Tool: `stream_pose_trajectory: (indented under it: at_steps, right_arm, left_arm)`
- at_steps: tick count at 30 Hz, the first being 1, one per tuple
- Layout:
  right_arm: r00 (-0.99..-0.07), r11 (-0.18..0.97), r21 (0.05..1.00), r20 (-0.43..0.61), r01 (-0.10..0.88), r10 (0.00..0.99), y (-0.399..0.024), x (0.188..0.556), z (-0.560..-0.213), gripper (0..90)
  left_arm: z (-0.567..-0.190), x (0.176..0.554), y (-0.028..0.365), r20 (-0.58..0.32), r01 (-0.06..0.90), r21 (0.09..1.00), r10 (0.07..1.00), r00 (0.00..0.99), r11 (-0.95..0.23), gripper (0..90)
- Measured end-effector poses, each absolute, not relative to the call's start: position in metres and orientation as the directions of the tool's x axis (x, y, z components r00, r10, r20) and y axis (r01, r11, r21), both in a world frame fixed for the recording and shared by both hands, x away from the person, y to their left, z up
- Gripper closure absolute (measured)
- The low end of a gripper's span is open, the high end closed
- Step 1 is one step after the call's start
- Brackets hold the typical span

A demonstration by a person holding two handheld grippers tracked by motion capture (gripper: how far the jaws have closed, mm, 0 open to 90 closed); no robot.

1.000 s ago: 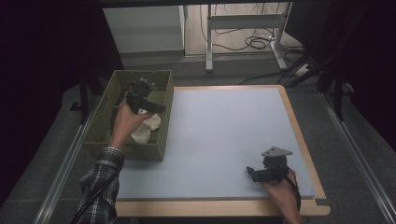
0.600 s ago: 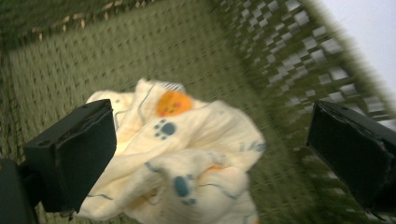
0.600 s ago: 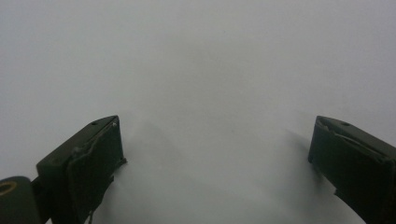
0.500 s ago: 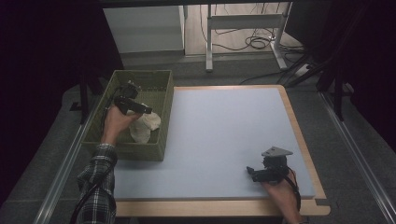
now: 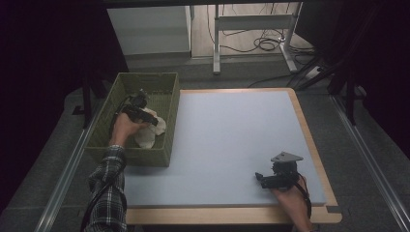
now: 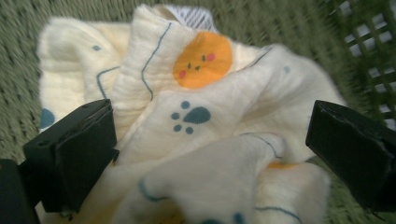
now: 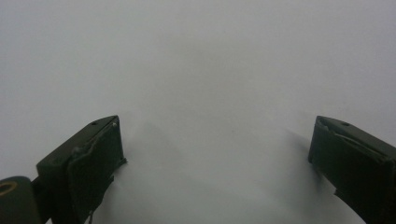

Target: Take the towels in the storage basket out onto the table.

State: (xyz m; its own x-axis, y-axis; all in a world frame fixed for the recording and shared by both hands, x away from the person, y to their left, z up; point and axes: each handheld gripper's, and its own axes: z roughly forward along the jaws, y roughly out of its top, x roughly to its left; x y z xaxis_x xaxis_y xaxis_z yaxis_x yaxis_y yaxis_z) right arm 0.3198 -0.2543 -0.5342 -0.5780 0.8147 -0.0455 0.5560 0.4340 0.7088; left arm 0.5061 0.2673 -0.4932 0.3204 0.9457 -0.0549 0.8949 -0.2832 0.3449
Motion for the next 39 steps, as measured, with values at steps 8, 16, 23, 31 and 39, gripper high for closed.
stream_pose_trajectory:
  at_steps: [8,16,23,31,39]
  right_arm:
    - [-0.578,0.434,0.709,-0.046,0.556,0.815,-0.254,0.32,-0.534,3.1]
    - [-0.578,0.435,0.709,-0.046,0.556,0.815,-0.254,0.32,-0.534,3.1]
    - [-0.578,0.434,0.709,-0.046,0.556,0.815,-0.254,0.32,-0.534,3.1]
    - [-0.578,0.435,0.709,-0.046,0.556,0.815,-0.254,0.32,-0.534,3.1]
    - [-0.578,0.434,0.709,-0.046,0.556,0.815,-0.254,0.32,-0.534,3.1]
  left_arm:
    - [-0.507,0.51,0.263,0.014,0.922,0.207,0.943,0.332,-0.328,25.9]
    - [-0.502,0.506,0.261,0.011,0.912,0.185,0.929,0.37,-0.366,77.3]
    - [-0.492,0.502,0.268,-0.052,0.913,0.25,0.937,0.345,-0.323,80.7]
    - [-0.458,0.489,0.278,-0.09,0.89,0.338,0.931,0.355,-0.307,81.0]
    - [-0.428,0.475,0.285,-0.104,0.867,0.408,0.928,0.356,-0.287,81.2]
